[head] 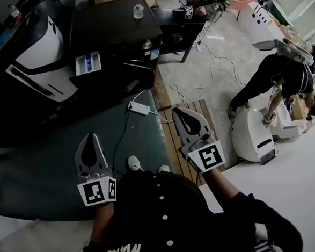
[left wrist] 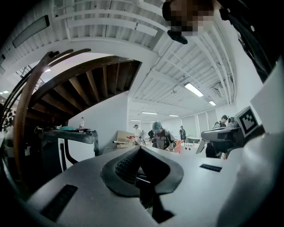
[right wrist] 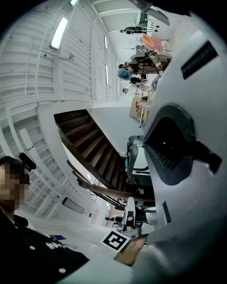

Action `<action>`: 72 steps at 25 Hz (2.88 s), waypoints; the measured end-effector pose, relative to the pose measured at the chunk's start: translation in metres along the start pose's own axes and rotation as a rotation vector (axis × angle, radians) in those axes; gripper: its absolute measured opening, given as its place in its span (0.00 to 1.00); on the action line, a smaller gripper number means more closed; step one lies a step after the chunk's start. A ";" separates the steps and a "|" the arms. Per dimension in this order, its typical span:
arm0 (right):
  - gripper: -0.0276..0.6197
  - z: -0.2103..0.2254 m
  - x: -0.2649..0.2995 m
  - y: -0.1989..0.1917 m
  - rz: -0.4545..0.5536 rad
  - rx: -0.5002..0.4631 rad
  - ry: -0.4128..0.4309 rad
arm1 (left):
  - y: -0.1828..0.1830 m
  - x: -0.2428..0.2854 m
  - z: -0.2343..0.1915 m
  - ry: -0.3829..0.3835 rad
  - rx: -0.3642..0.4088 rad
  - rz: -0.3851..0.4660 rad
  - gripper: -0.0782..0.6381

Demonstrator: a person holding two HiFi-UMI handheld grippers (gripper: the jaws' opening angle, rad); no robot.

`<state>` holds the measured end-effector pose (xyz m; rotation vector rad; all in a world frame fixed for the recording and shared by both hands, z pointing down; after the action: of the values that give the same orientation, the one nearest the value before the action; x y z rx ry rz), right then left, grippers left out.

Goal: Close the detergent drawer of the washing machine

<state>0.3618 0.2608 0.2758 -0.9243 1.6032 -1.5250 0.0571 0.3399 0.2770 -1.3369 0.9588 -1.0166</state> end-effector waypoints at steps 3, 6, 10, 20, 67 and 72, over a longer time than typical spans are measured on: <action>0.09 0.004 -0.003 -0.006 0.012 0.034 0.023 | -0.001 -0.001 0.001 0.001 0.001 -0.001 0.11; 0.09 0.004 -0.006 -0.010 -0.014 0.054 0.026 | -0.003 -0.001 0.001 0.000 -0.004 -0.004 0.11; 0.09 0.000 -0.004 -0.014 -0.009 0.028 0.041 | -0.004 -0.003 -0.003 0.009 -0.009 -0.006 0.11; 0.33 -0.018 0.021 -0.017 -0.026 0.056 0.050 | -0.009 -0.003 -0.027 0.023 -0.022 -0.010 0.11; 0.32 -0.023 0.237 -0.042 -0.085 0.034 0.242 | -0.007 0.100 -0.129 0.187 0.006 -0.070 0.11; 0.32 -0.029 0.252 -0.046 -0.098 0.039 0.267 | -0.009 0.101 -0.134 0.206 0.002 -0.079 0.11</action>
<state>0.2168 0.0517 0.3162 -0.8144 1.7268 -1.8034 -0.0419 0.2045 0.2859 -1.2949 1.0639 -1.2336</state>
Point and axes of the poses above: the fingertips, and each gripper's own axes: x forward along the fingers, z to its right, y out of its top, the point moved 10 cm from there along -x, backward along the fingers, and after that the axes turned 11 degrees about -y, right-handed, at the moved point
